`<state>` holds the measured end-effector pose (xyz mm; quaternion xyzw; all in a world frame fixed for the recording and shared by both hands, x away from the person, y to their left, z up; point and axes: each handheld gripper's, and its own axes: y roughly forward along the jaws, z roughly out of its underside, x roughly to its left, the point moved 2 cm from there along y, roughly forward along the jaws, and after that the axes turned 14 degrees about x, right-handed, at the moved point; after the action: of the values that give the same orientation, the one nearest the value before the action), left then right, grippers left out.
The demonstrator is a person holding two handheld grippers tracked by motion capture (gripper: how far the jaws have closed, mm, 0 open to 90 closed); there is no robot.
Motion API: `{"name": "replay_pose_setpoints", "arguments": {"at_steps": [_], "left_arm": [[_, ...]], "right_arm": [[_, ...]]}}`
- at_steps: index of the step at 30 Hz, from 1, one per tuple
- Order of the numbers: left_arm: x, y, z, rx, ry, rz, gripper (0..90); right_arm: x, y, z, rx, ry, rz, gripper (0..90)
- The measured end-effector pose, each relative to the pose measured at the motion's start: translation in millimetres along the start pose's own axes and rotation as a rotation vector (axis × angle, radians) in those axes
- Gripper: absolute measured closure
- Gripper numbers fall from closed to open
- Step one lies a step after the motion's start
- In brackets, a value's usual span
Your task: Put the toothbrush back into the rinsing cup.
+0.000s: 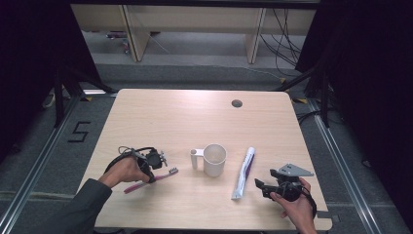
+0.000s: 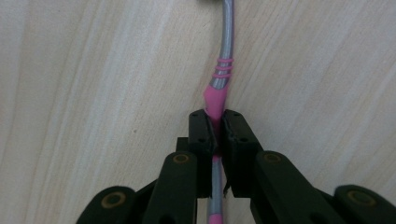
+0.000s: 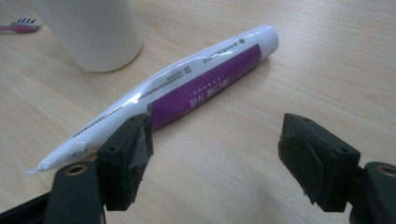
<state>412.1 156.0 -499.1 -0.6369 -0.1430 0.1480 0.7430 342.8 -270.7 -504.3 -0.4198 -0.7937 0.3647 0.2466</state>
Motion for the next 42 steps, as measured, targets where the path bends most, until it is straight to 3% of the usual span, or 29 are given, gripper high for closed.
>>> {"name": "replay_pose_setpoints", "arguments": {"at_steps": [4, 7, 8, 10, 13, 14, 18, 19, 20, 22, 23, 24, 25, 26, 27, 28, 30, 32, 33, 34, 37, 38, 39, 41, 42], "left_arm": [[-1.5, -1.2, 0.7, -0.010, 0.008, -0.005, 82.6], [-0.5, -6.6, 3.8, -0.045, 0.001, -0.006, 82.6], [0.3, -7.9, 5.3, -0.055, -0.004, -0.006, 82.6], [2.2, -10.1, 8.7, -0.063, -0.005, -0.001, 82.6], [4.3, -15.0, 13.8, -0.092, -0.026, 0.004, 82.6], [5.5, -17.4, 15.5, -0.111, -0.040, 0.002, 82.6], [12.2, -30.1, 24.2, -0.192, -0.093, -0.013, 82.6], [12.2, -30.1, 24.2, -0.192, -0.093, -0.013, 82.6], [14.9, -36.3, 28.3, -0.252, -0.113, -0.037, 82.6], [16.0, -42.8, 32.0, -0.324, -0.141, -0.050, 82.6], [16.1, -46.1, 33.8, -0.366, -0.162, -0.052, 82.6], [16.1, -46.1, 33.8, -0.366, -0.162, -0.052, 82.6], [16.1, -51.3, 36.7, -0.481, -0.192, -0.077, 82.6], [16.1, -51.3, 36.7, -0.481, -0.192, -0.077, 82.6], [11.7, -54.2, 38.2, -0.556, -0.206, -0.058, 82.6], [9.7, -54.1, 38.0, -0.605, -0.211, -0.071, 82.5], [8.5, -53.3, 38.0, -0.624, -0.210, -0.056, 82.5], [6.4, -49.4, 37.7, -0.691, -0.245, -0.061, 82.6], [6.4, -49.4, 37.7, -0.691, -0.245, -0.061, 82.5], [5.9, -48.8, 38.1, -0.711, -0.261, -0.081, 82.5], [5.0, -48.3, 40.6, -0.823, -0.340, -0.084, 82.5], [4.3, -48.2, 40.2, -0.886, -0.368, -0.060, 82.5], [3.3, -48.9, 41.1, -0.918, -0.388, -0.073, 82.5], [2.1, -49.0, 41.4, -0.969, -0.402, -0.081, 82.5], [0.7, -48.7, 41.1, -1.000, -0.416, -0.086, 82.5]], "right_arm": [[-1.1, -0.4, -0.2, -0.006, 0.001, 0.005, 27.2], [-1.4, -1.1, 0.0, -0.011, 0.002, 0.011, 27.3], [1.0, -1.4, 0.2, 0.003, 0.032, -0.011, 27.3], [-1.1, -1.2, 0.0, -0.001, 0.011, -0.004, 27.3], [2.2, -1.8, 0.6, 0.013, 0.049, -0.024, 27.3], [-1.0, -1.0, -0.2, -0.003, 0.014, -0.006, 27.3], [-1.8, -1.0, 0.0, -0.004, 0.009, -0.001, 27.3], [1.0, -2.0, 0.5, 0.008, 0.047, -0.018, 27.3], [0.6, -2.4, 0.3, 0.002, 0.051, -0.018, 27.3], [-0.9, -2.6, 0.6, -0.002, 0.057, -0.011, 27.3], [-3.4, -2.1, 0.3, -0.013, 0.036, -0.003, 27.4], [-3.4, -2.1, 0.3, -0.013, 0.036, -0.003, 27.4], [-5.5, -3.0, 0.4, -0.017, 0.021, 0.016, 27.3], [-5.5, -3.0, 0.4, -0.017, 0.021, 0.016, 27.3], [-5.5, -3.1, 0.4, -0.020, 0.023, 0.015, 27.4], [-5.4, -3.2, 0.3, -0.020, 0.023, 0.016, 27.4], [-5.3, -3.0, 0.3, -0.018, 0.022, 0.016, 27.4], [-5.1, -2.4, 0.3, -0.024, 0.026, 0.021, 27.4], [-5.1, -2.4, 0.3, -0.024, 0.026, 0.021, 27.4], [-5.7, -4.1, 0.6, -0.010, 0.021, 0.030, 27.4], [-5.0, -2.4, 0.3, -0.016, 0.038, 0.001, 27.5], [-3.4, -1.9, 0.7, -0.011, 0.062, 0.001, 27.5], [-2.1, -2.2, 0.8, 0.003, 0.081, -0.005, 27.5], [-2.6, -2.1, 0.7, -0.001, 0.075, -0.003, 27.5], [-5.3, -2.0, 0.3, -0.010, 0.044, 0.012, 27.4]]}}
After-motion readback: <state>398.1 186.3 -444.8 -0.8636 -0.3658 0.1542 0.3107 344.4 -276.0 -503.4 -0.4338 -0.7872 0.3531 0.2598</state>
